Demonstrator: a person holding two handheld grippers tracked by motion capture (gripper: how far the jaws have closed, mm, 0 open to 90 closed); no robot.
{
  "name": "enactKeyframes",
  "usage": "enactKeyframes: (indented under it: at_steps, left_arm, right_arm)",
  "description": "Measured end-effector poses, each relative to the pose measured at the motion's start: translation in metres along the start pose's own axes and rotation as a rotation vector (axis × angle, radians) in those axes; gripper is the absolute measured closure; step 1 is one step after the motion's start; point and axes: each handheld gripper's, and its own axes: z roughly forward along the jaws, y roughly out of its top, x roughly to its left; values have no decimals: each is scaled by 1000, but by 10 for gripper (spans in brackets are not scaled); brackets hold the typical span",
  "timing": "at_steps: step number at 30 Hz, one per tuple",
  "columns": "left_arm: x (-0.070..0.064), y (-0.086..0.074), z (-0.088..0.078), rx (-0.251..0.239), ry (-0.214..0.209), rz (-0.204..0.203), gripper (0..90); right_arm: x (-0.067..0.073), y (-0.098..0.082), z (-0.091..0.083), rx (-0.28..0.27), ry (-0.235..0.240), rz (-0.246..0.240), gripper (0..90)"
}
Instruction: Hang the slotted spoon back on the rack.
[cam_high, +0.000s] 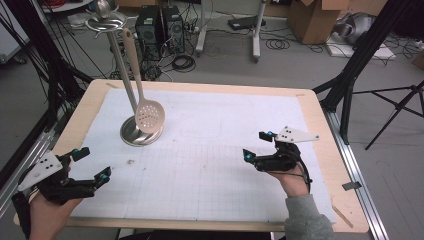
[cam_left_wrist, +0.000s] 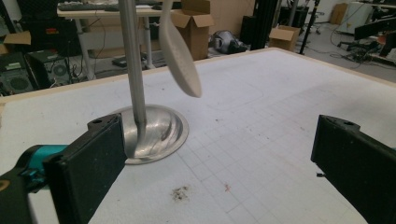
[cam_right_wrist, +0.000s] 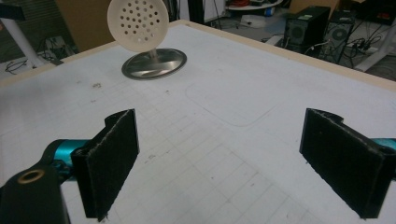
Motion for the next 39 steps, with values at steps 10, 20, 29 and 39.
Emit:
enactKeyframes:
  at_steps: [10, 20, 29, 39]
  left_arm:
    - [1, -1, 0, 6, 3, -2, 37]
    - [1, -2, 0, 8, 5, -1, 37]
    - [1, -3, 1, 13, 7, -6, 37]
    - [4, -6, 1, 29, 30, 3, 37]
  right_arm:
    - [-11, -14, -11, -12, -32, 34, 110]
    - [-18, -26, -25, -36, -71, 56, 110]
    - [-25, -40, -34, -60, -87, 96, 110]
    - [-31, -51, -44, -74, -142, 106, 110]
